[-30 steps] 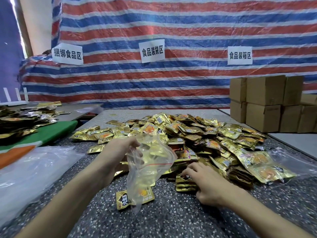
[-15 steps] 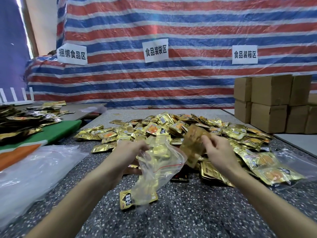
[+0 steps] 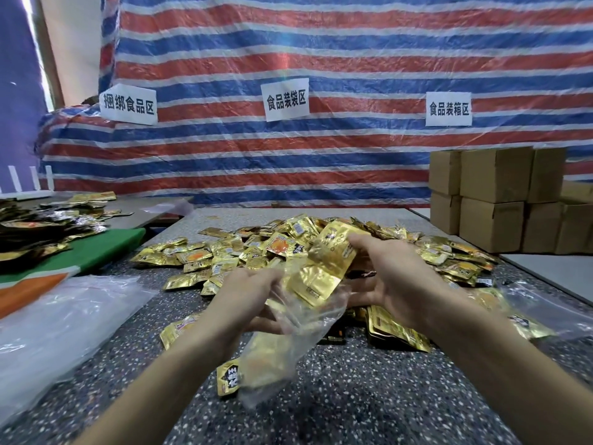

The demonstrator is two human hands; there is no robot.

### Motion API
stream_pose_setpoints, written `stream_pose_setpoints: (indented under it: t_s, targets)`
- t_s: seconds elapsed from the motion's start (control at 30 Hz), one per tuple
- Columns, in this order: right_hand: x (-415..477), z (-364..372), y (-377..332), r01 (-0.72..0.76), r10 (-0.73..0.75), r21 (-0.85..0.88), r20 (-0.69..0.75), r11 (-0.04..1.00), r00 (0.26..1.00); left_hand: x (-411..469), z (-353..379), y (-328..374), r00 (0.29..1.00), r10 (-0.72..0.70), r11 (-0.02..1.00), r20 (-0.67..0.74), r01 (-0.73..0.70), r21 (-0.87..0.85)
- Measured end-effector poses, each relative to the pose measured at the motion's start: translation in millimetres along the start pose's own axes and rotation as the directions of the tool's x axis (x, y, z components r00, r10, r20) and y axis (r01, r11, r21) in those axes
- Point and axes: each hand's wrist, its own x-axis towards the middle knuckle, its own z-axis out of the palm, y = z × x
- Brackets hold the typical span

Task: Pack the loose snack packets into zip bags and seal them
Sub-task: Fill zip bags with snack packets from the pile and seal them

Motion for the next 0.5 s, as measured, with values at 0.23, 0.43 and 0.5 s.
stream_pose_setpoints:
  t_s: [0.23, 0.43, 0.5]
  targets:
    - [-1.1, -3.8, -5.2, 0.096, -0.086, -0.162, 0.064, 0.982, 0.994, -3.4, -0.6, 4.6, 0.991, 0.087, 0.992, -0.103, -0.077, 0.102]
    - [-5.1, -2.5, -21.2, 0.156, -0.092, -0.616, 0.134, 0.772, 0.987, 3.6, -1.8, 10.7, 0.963, 0.248, 0.929, -0.104, -0.207, 0.305]
    - [-4.4, -1.8, -22.3, 0.121, -0.039, -0.691, 0.134, 0.713, 0.99, 7.0, -0.8, 9.3, 0.976, 0.215, 0.955, -0.041, -0.201, 0.219]
